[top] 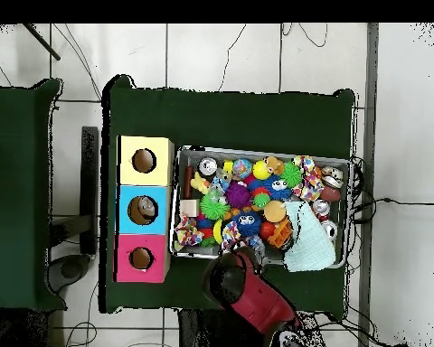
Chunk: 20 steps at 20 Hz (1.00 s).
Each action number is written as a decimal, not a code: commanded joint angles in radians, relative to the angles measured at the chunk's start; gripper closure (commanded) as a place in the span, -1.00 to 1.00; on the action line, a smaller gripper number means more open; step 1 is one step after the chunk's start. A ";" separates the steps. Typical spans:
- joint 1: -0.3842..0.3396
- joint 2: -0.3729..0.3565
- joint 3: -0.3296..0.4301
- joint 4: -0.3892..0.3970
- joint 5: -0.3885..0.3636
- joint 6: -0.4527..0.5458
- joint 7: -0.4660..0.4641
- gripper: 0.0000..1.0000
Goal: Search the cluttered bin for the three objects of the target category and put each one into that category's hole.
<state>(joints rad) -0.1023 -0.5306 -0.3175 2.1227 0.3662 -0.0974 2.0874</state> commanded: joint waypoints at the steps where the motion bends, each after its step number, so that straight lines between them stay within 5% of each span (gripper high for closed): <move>1: -0.097 -0.035 0.093 0.030 -0.172 0.057 0.003 1.00; 7: -0.083 0.030 0.115 0.036 -0.186 -0.014 0.108 1.00; 20: -0.111 0.068 0.139 0.034 -0.215 -0.077 0.155 1.00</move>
<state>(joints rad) -0.1859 -0.5504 -0.2950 2.1380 0.1934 -0.1448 2.0874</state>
